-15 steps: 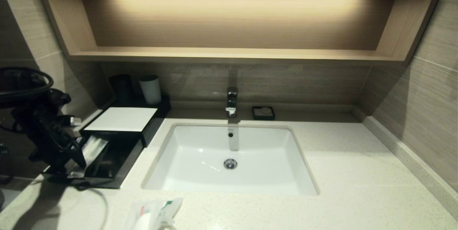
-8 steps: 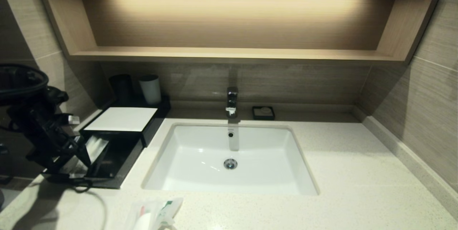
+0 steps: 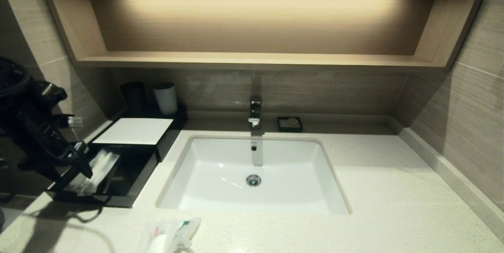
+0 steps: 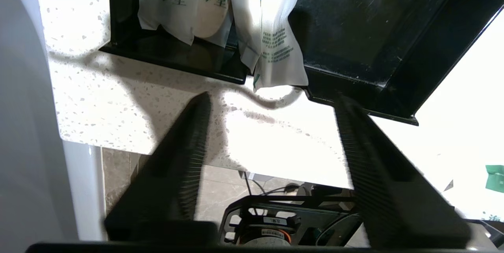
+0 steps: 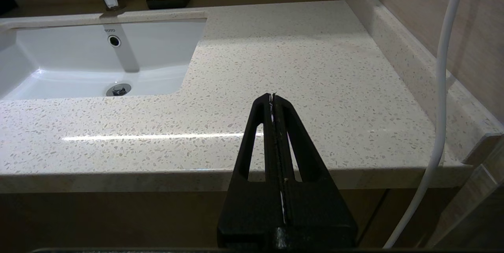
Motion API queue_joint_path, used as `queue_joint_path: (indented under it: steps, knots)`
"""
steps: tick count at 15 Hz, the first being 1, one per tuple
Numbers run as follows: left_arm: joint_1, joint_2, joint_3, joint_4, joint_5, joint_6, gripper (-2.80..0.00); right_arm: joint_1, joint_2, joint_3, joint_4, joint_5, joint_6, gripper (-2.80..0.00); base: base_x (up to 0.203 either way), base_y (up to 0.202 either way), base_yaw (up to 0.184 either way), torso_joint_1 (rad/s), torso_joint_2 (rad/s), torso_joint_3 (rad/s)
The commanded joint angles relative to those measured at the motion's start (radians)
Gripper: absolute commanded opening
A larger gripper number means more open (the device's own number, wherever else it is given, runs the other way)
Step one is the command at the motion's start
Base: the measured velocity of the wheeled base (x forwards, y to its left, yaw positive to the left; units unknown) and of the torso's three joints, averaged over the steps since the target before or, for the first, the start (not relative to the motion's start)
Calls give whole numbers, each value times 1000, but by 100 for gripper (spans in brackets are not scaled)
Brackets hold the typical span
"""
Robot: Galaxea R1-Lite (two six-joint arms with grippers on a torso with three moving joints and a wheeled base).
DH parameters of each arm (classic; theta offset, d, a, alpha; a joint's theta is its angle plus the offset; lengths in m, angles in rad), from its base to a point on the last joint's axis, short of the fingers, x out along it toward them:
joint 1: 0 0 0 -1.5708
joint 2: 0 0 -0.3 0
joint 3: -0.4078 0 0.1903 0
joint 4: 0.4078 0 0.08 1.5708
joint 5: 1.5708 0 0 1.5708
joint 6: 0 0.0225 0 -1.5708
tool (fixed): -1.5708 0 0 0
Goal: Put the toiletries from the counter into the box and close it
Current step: Place the bathroom toiletry into the drawer
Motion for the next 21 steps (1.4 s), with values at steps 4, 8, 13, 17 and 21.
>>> queue_joint_path:
  steps: [4,8,13,17,21]
  knots:
    - [6,10,26,4,66,-1,-280,1,0,0,-1,0,1,-280,0,0,0,0,0,0]
    - [7,55,38,-9,64,-1,-280,1,0,0,-1,0,1,-280,0,0,0,0,0,0]
    - [5,83,120,-167,55,-2,-280,1,0,0,-1,0,1,-280,0,0,0,0,0,0]
    - [-2,113,143,-229,43,-3,-280,1,0,0,-1,0,1,-280,0,0,0,0,0,0]
    - [-3,126,144,-254,41,-2,-280,1,0,0,-1,0,1,-280,0,0,0,0,0,0]
